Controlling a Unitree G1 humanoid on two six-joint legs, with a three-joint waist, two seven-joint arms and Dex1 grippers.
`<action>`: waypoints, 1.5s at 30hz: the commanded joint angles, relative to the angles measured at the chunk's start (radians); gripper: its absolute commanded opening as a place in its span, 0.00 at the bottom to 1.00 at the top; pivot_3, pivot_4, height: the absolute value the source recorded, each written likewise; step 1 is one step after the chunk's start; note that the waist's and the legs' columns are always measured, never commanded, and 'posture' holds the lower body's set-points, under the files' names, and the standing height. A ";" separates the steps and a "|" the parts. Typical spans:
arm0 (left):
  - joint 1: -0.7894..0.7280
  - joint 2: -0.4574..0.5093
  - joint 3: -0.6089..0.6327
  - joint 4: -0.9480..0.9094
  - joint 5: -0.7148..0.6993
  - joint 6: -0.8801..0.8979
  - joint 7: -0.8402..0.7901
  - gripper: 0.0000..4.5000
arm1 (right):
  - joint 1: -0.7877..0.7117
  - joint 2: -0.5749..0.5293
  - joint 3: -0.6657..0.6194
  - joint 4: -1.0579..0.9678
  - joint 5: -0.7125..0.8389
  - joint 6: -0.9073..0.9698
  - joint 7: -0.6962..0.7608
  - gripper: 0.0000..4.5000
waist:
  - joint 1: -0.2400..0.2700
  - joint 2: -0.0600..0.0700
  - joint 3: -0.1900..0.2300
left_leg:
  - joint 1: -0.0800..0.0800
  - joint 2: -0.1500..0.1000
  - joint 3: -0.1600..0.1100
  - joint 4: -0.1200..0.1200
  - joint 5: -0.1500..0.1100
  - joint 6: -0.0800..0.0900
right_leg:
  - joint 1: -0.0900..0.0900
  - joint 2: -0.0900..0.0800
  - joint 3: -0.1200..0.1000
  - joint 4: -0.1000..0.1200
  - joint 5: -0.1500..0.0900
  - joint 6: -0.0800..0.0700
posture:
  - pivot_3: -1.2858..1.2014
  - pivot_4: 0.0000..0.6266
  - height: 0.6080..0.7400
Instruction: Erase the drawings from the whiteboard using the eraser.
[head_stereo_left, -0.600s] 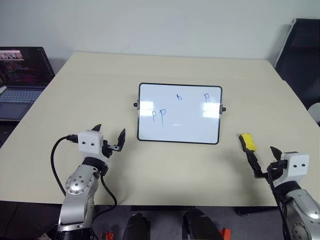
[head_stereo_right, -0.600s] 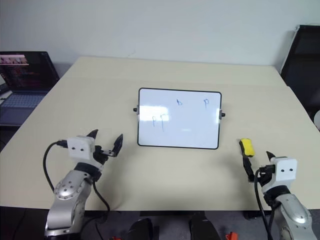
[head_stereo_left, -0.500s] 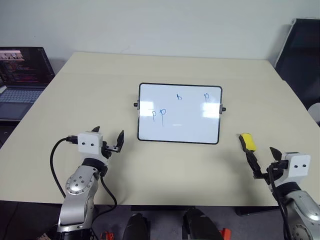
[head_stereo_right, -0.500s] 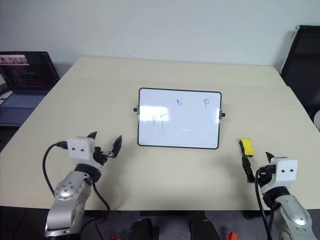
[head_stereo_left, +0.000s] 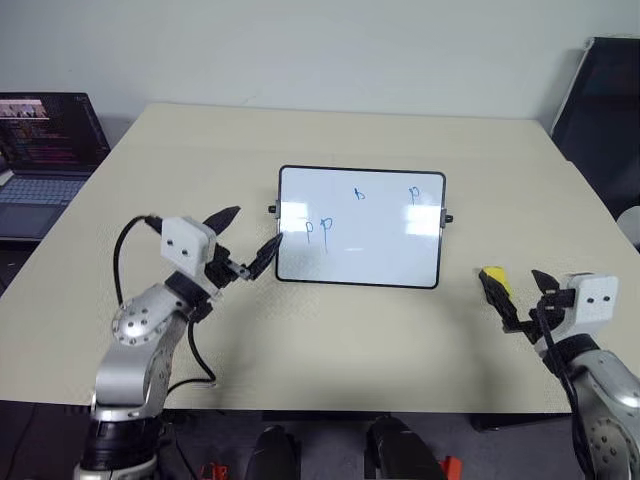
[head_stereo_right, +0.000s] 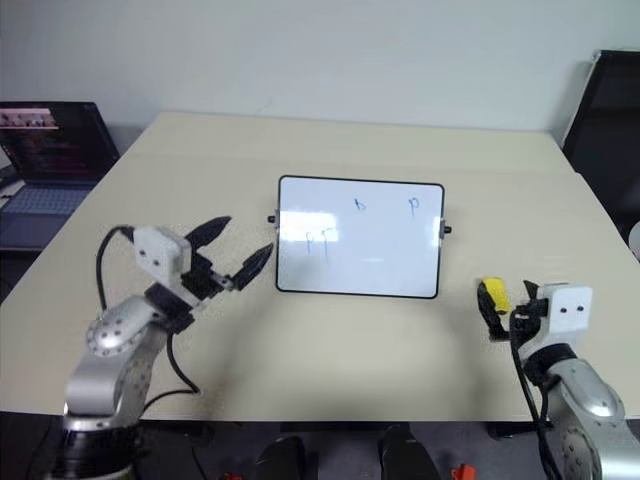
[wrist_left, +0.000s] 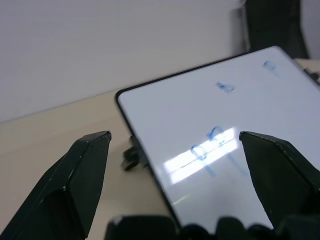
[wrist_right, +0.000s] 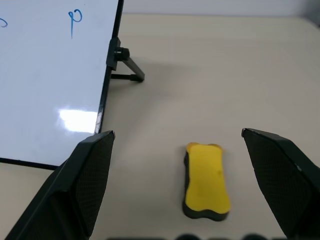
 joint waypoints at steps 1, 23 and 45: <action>-0.100 0.060 -0.030 -0.051 -0.116 0.112 -0.121 1.00 | -0.055 -0.031 -0.030 -0.008 0.044 0.109 -0.035 0.99 | 0.000 0.000 0.000 | 0.000 0.000 0.000 0.000 0.000 0.000 | 0.000 0.000 0.000 0.000 0.000 0.000 | 0.52 0.24 1.00; -0.448 0.054 -0.304 0.251 -0.055 0.021 -0.686 1.00 | -0.198 0.002 0.043 0.070 -0.051 0.292 -0.190 0.99 | -0.006 0.003 0.002 | -0.004 0.000 -0.003 -0.001 0.000 0.001 | -0.002 0.001 -0.002 0.002 -0.001 0.001 | 0.52 0.24 1.00; -0.423 0.066 -0.295 0.190 -0.041 0.077 -0.686 1.00 | -0.280 0.023 0.071 0.297 -0.175 0.161 -0.175 0.62 | -0.001 0.004 0.002 | -0.004 0.000 -0.003 -0.001 0.000 0.001 | -0.002 0.001 -0.002 0.003 -0.001 0.002 | 0.52 0.24 1.00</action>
